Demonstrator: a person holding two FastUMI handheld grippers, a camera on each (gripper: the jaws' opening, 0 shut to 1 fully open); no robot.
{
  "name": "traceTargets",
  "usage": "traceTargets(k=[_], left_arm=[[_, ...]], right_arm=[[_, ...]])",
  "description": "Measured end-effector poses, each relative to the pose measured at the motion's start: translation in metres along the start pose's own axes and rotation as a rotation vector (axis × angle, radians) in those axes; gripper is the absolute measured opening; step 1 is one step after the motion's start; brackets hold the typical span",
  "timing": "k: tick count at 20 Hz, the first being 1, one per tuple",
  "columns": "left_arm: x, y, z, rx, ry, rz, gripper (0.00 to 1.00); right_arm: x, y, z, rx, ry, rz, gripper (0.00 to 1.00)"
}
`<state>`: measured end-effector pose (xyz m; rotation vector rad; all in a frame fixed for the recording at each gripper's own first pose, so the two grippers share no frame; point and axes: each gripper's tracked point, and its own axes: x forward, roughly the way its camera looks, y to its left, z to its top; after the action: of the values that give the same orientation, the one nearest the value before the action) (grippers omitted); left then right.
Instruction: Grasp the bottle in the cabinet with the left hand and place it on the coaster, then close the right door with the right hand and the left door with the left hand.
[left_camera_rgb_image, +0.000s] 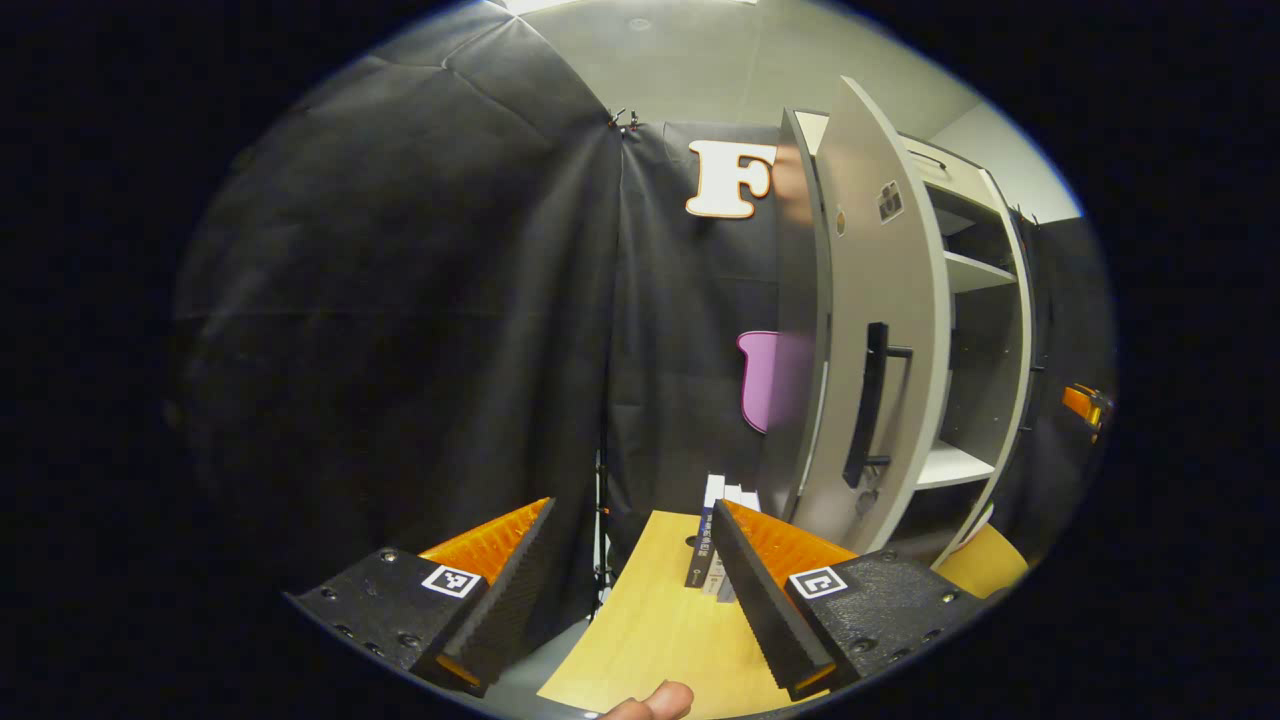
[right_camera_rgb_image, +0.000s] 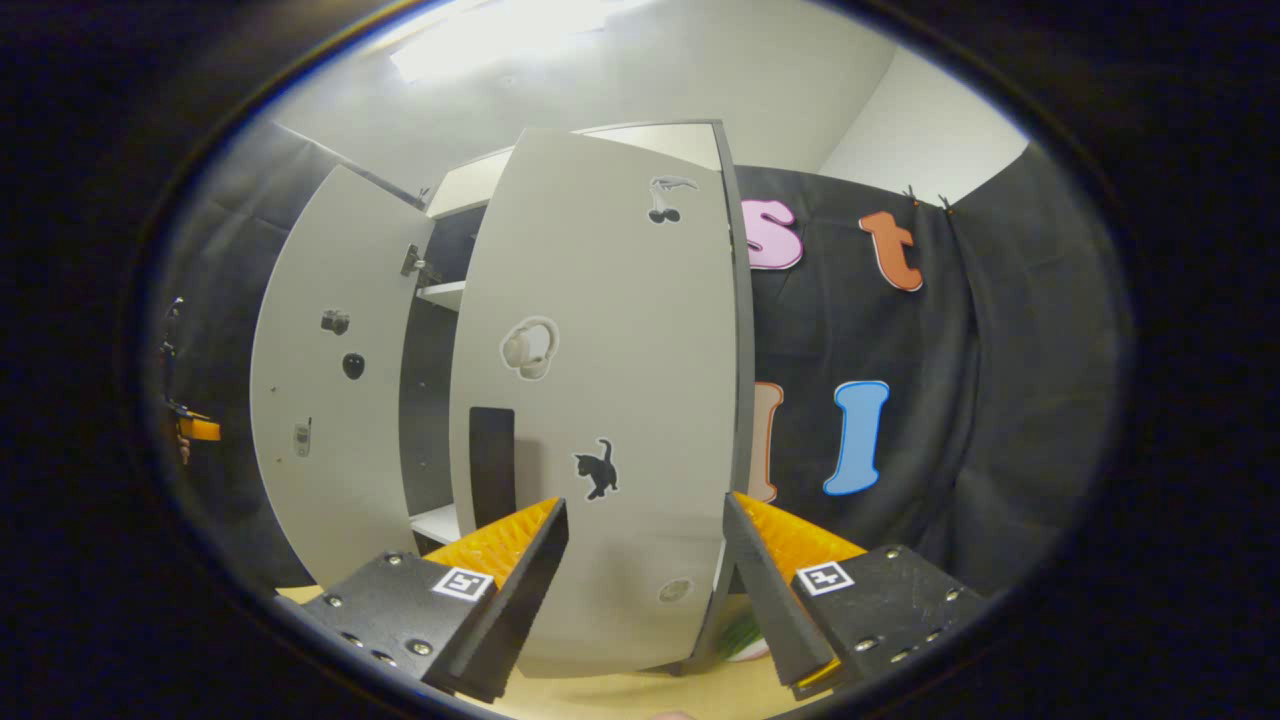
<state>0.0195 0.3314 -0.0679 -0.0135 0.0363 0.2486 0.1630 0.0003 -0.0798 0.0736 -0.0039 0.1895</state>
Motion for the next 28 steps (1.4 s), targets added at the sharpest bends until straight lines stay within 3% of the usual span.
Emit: traceTargets(k=[1, 5, 6, 8, 10, 15, 17, 19, 23, 28], left_arm=[[0.009, 0.002, 0.005, 0.010, -0.009, 0.007, 0.92], [0.042, 0.001, 0.023, 0.065, -0.034, 0.029, 0.96], [0.049, -0.008, 0.026, 0.060, -0.040, 0.014, 0.92], [0.057, -0.035, 0.027, 0.022, -0.040, -0.041, 0.96], [0.067, -0.061, 0.028, 0.002, -0.038, -0.078, 0.92], [0.076, -0.127, 0.022, 0.051, 0.000, -0.166, 0.96], [0.069, -0.137, 0.027, 0.048, -0.034, -0.162, 0.91], [0.069, -0.155, 0.026, 0.023, -0.015, -0.202, 0.85], [0.061, -0.185, 0.031, 0.068, -0.039, -0.215, 0.88], [0.059, -0.199, 0.025, 0.044, -0.035, -0.217, 0.89]], right_arm=[[-0.007, 0.001, 0.001, 0.003, -0.007, 0.001, 0.95], [-0.045, 0.010, -0.006, 0.020, -0.003, 0.025, 0.92], [-0.057, 0.012, -0.010, 0.017, 0.003, 0.027, 0.92], [-0.083, 0.012, -0.022, 0.003, 0.017, 0.026, 0.94], [-0.108, 0.008, -0.035, -0.008, 0.036, 0.018, 0.95], [-0.155, -0.018, -0.052, 0.043, 0.063, -0.047, 0.95], [-0.168, -0.032, -0.054, 0.063, 0.062, -0.076, 0.95], [-0.178, -0.037, -0.054, 0.068, 0.058, -0.089, 0.92], [-0.182, -0.035, -0.047, 0.037, 0.060, -0.070, 0.92], [-0.184, -0.032, -0.044, 0.028, 0.070, -0.066, 0.95]])
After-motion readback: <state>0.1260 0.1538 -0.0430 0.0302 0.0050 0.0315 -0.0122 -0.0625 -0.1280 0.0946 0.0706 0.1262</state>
